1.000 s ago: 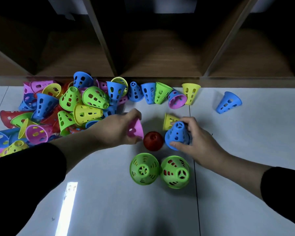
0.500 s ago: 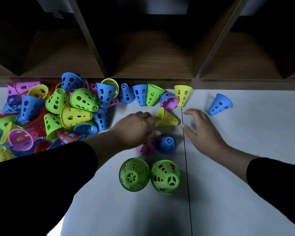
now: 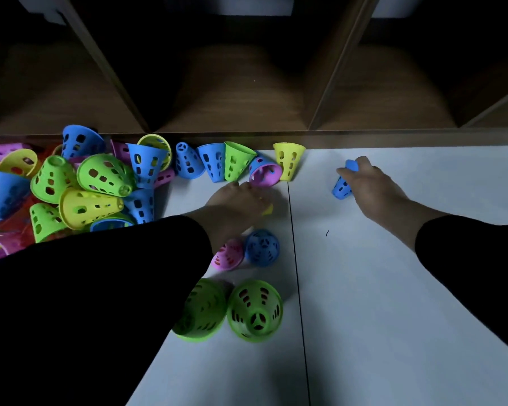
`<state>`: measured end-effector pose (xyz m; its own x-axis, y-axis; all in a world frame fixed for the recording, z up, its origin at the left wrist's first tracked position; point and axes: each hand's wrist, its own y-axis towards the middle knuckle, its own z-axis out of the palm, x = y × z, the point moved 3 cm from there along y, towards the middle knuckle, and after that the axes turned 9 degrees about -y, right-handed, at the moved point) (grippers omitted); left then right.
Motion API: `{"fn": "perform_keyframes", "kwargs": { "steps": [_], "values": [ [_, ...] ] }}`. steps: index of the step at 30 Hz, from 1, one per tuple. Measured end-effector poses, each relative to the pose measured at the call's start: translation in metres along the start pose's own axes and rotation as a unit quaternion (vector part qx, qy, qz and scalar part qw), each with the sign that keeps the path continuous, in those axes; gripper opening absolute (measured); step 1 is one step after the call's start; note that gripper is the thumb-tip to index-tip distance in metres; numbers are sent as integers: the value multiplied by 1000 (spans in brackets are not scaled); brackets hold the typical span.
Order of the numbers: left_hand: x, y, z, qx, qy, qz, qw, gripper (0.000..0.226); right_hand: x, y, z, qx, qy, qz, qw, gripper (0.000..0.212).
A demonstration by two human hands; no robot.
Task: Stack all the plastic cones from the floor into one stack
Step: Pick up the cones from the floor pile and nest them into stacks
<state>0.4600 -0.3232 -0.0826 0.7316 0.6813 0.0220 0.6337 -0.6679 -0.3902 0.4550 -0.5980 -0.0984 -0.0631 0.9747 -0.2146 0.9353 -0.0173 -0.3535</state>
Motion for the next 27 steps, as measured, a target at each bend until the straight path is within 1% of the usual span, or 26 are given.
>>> {"fn": "perform_keyframes", "kwargs": {
  "steps": [1, 3, 4, 5, 6, 8, 10, 11, 13, 14, 15, 16, 17, 18, 19, 21, 23, 24, 25, 27],
  "values": [
    [2, -1, 1, -5, -4, -14, 1000, 67, 2, -1, 0, -2, -21, 5, 1000, 72],
    [8, -5, 0, -21, -42, -24, 999, 78, 1, -2, -3, -2, -37, 17, 999, 62],
    [13, -9, -3, -38, -88, -29, 995, 82, 0, -4, -5, -7, -24, 23, 999, 55],
    [18, -16, -7, -66, -160, -39, 984, 83, -1, -6, -8, -22, 9, 30, 999, 50],
    [24, -25, -12, -106, -248, -54, 962, 84, 1, -10, -12, -53, 53, 33, 997, 47],
    [36, -49, -17, -186, -407, -95, 889, 84, 11, -24, -22, -134, 132, 24, 982, 47],
    [43, -75, -14, -221, -516, -138, 816, 75, 30, -45, -32, -193, 227, -13, 955, 48],
    [47, -88, -11, -227, -552, -156, 787, 68, 41, -57, -39, -200, 293, -34, 934, 47],
    [50, -109, -3, -214, -618, -173, 737, 55, 65, -82, -50, -175, 413, -64, 891, 44],
    [50, -117, 0, -203, -650, -171, 712, 51, 77, -93, -54, -159, 450, -84, 875, 43],
    [49, -122, 3, -194, -674, -161, 695, 49, 90, -103, -57, -140, 473, -109, 863, 44],
    [47, -126, 6, -184, -687, -147, 687, 49, 102, -110, -57, -114, 488, -135, 855, 45],
    [45, -128, 8, -176, -690, -129, 690, 48, 113, -114, -56, -83, 494, -160, 850, 47],
    [43, -128, 10, -169, -684, -109, 701, 48, 123, -116, -53, -52, 494, -178, 850, 50],
    [41, -128, 12, -160, -669, -90, 720, 48, 131, -116, -49, -29, 484, -190, 854, 55],
    [35, -124, 18, -134, -618, -58, 773, 49, 144, -111, -38, -8, 436, -197, 878, 63],
    [30, -121, 26, -114, -532, -25, 839, 52, 153, -105, -27, 9, 368, -194, 909, 73],
    [28, -120, 32, -105, -487, -4, 867, 56, 154, -103, -20, 23, 356, -192, 914, 78],
    [28, -119, 38, -91, -456, 14, 885, 63, 153, -102, -15, 35, 361, -192, 912, 82],
    [37, -120, 46, -58, -442, 14, 895, 75, 147, -98, -13, 27, 397, -194, 897, 85]
  ]
}}
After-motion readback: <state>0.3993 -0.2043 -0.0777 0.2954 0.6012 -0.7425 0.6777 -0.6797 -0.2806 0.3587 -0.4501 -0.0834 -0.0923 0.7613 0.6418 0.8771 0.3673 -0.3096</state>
